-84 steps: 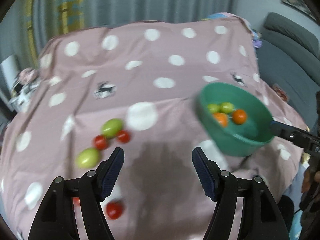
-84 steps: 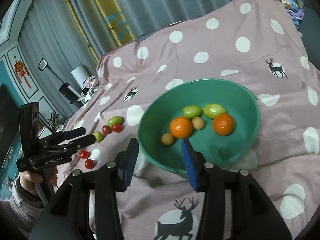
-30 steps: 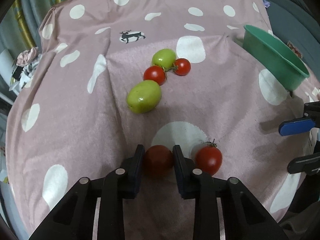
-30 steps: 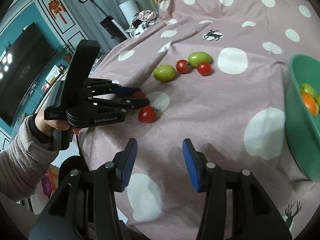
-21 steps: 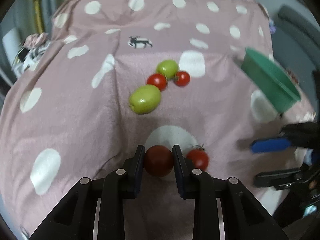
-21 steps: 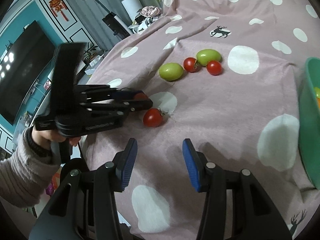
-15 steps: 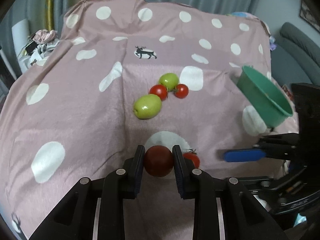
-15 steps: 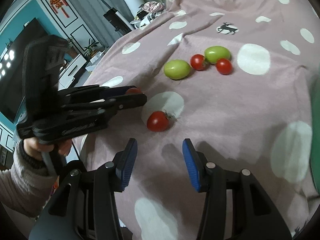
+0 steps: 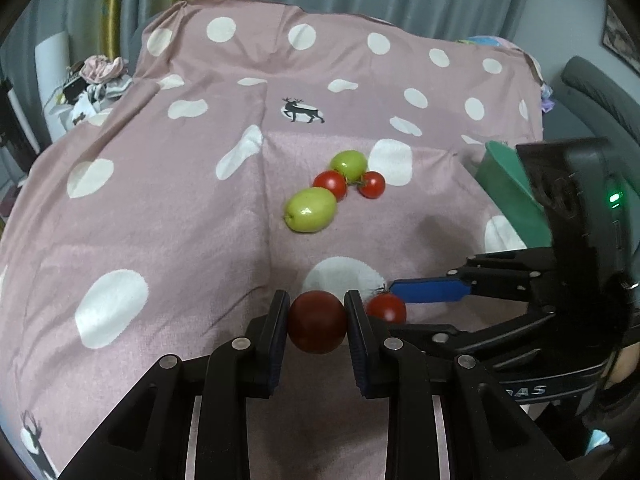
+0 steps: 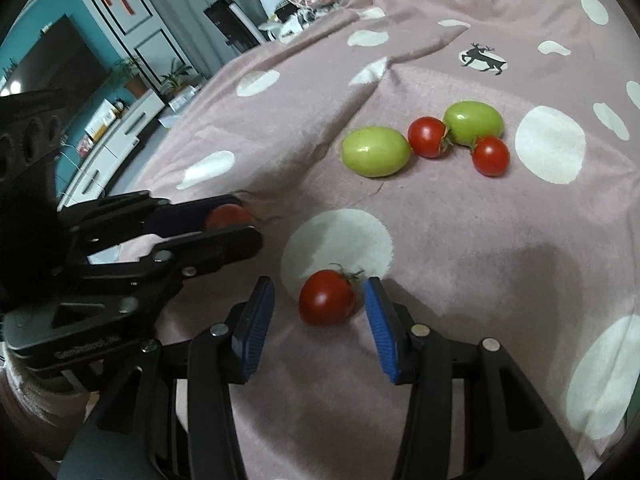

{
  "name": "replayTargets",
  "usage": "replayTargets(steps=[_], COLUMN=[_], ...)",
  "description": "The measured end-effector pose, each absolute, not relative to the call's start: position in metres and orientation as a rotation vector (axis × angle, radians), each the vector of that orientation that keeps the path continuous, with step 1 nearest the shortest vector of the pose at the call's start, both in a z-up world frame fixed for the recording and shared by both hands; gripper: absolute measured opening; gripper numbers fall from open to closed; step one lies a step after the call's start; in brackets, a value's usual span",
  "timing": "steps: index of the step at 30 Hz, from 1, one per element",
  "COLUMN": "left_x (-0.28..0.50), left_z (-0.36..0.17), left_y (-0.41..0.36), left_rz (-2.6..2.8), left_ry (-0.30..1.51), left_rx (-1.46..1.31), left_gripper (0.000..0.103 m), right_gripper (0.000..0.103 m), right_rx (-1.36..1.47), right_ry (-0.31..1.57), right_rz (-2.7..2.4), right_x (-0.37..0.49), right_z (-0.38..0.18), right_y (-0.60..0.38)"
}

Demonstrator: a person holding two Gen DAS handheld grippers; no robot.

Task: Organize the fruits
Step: 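Grasp a red tomato with the left tool while the right tool grasps another, then carry both red tomatoes over the green bowl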

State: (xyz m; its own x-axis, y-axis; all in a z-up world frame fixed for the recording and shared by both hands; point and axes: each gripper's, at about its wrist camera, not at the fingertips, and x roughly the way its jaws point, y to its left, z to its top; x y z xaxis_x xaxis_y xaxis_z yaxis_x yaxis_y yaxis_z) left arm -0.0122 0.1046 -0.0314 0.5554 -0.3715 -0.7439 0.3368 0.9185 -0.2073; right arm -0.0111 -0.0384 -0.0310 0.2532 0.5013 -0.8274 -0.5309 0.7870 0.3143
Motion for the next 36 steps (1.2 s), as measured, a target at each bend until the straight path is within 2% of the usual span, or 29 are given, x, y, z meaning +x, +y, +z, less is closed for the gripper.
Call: replayTargets(steps=[2, 3, 5, 36], left_x=[-0.012, -0.013, -0.013, -0.036], left_z=[-0.031, -0.032, -0.032, -0.006], left_y=[0.105, 0.105, 0.106, 0.042], left_rz=[-0.418, -0.420, -0.420, -0.479], left_ry=[0.886, 0.887, 0.887, 0.860], left_rx=[-0.041, -0.044, -0.043, 0.055], left_gripper=[0.028, 0.028, 0.028, 0.028], right_gripper=[0.043, 0.035, 0.028, 0.028], right_rx=[-0.043, -0.052, -0.061, 0.162], right_ry=[1.107, 1.106, 1.105, 0.942], right_rz=[0.701, 0.702, 0.708, 0.652], right_x=[-0.011, -0.010, -0.011, -0.062], right_z=[-0.031, -0.031, -0.032, 0.021], right_y=[-0.037, -0.036, -0.036, -0.143])
